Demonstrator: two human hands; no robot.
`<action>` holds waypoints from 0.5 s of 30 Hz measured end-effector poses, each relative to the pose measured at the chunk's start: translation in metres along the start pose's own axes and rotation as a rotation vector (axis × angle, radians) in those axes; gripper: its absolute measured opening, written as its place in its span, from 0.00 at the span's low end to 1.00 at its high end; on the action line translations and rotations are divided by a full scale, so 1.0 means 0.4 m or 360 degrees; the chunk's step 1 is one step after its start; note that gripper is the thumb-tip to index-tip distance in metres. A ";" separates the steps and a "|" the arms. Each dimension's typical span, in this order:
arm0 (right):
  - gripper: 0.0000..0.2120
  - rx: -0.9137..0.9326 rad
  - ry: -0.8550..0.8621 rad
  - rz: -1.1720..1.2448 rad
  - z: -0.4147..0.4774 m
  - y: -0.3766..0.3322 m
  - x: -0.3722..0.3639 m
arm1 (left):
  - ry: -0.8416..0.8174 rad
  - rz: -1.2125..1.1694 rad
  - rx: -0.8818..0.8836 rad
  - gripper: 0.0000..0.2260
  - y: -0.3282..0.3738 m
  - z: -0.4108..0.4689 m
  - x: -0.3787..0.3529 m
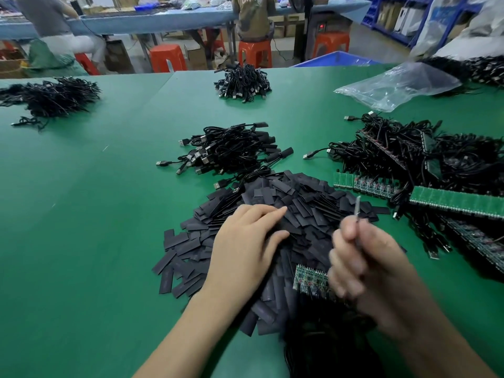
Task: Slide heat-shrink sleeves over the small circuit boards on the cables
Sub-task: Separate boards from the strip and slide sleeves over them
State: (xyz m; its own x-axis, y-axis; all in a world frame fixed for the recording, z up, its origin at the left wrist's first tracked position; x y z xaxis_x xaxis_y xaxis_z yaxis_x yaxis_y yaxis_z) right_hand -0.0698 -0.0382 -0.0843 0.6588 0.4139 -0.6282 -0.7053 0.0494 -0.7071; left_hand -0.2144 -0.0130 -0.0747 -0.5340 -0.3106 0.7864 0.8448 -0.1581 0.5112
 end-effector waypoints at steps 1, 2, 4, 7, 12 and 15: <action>0.12 -0.0025 -0.0014 0.0270 0.004 -0.012 -0.001 | -0.0015 0.0108 -0.0038 0.14 0.005 0.006 -0.013; 0.11 -0.0070 -0.0041 0.0542 0.007 -0.021 -0.004 | -0.0022 0.0187 -0.0068 0.13 0.007 0.010 -0.022; 0.11 -0.0151 -0.0024 0.0752 0.010 -0.035 0.008 | -0.0014 0.0268 -0.0097 0.11 0.009 0.018 -0.030; 0.11 -0.0143 0.0132 0.0201 0.012 -0.049 0.074 | 0.0026 0.0307 -0.0117 0.07 0.011 0.024 -0.021; 0.15 0.0086 0.0381 -0.0654 0.020 -0.111 0.152 | -0.0192 -0.0378 0.0188 0.03 -0.038 0.026 0.012; 0.16 0.0435 0.0430 -0.1170 0.016 -0.227 0.162 | -0.0488 -0.0979 0.0370 0.10 -0.051 0.014 -0.002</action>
State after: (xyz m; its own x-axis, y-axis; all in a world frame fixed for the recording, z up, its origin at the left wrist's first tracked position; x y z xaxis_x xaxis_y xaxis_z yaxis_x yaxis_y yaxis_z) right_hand 0.0353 -0.0099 -0.0586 0.9922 -0.0412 -0.1178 -0.0863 0.4558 -0.8859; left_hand -0.2314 -0.0043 -0.0838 -0.9246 0.0529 0.3772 0.3775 -0.0059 0.9260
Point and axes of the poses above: each hand's wrist, its own z-axis towards the middle knuckle, its own x-axis out of the back of the hand, y = z × x, the point moved 9 cm from there along z, towards the middle knuckle, and after that the axes turned 15 degrees about x, right-handed, at the moved point
